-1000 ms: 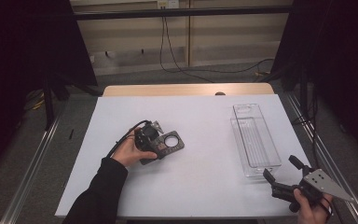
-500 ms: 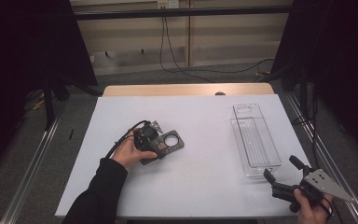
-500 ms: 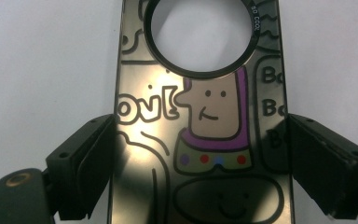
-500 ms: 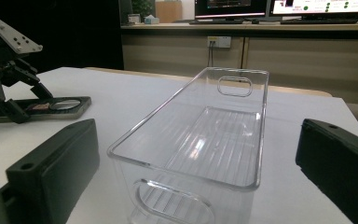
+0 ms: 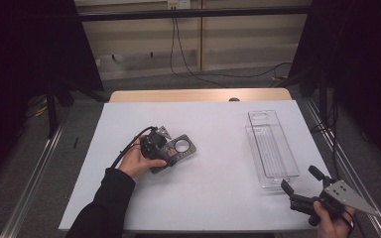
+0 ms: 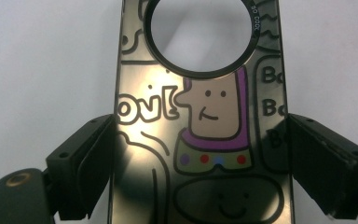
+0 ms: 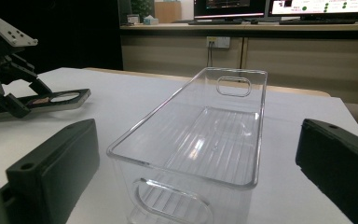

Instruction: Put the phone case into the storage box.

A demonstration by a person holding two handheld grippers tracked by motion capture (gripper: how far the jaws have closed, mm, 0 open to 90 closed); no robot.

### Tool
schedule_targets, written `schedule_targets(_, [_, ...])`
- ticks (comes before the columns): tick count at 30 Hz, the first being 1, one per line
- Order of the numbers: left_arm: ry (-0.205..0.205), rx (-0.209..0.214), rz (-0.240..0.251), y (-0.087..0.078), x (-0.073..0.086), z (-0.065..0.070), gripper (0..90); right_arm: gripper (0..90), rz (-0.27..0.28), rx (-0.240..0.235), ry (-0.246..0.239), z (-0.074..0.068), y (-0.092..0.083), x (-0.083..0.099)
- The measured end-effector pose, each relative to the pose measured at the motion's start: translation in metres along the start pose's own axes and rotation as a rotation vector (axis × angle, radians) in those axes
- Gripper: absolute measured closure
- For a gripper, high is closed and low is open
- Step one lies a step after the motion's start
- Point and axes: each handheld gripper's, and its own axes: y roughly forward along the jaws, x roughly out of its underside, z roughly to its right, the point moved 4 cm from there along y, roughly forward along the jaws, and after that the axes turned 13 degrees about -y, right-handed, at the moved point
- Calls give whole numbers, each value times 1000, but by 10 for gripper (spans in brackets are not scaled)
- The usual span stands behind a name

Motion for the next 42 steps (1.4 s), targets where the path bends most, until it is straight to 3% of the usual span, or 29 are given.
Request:
schedule_targets(7, [-6, 19, 97, -10, -3, 2, 125, 0, 0, 1, -1, 0, 0, 0])
schedule_targets(10, [25, 18, 105, -15, -4, -1, 124, 0, 1, 1, -1, 0, 0, 0])
schedule_targets(11, [-15, 23, 145, -14, -4, 1, 125, 0, 0, 1, -1, 0, 0, 0])
schedule_targets(12, [-11, 27, 156, -17, -5, -1, 124, 0, 0, 1, -1, 0, 0, 0])
schedule_targets(15, [-55, 47, 192, -18, -5, -4, 124, 0, -1, 0, -1, 0, 0, 0])
schedule_targets(23, [-88, 25, 285, -24, -3, -13, 124, 0, 0, 3, 1, 0, 0, 0])
schedule_targets(32, [-62, 22, 383, -29, -5, -10, 124, 0, 1, 2, -1, 0, -1, 0])
schedule_targets(36, [-11, 0, 421, -32, -7, -5, 124, 0, 1, 4, 3, 0, -1, 0])
schedule_targets(42, [-22, -14, 502, -38, -9, -3, 124, 0, 1, 3, 3, 0, -1, 0])
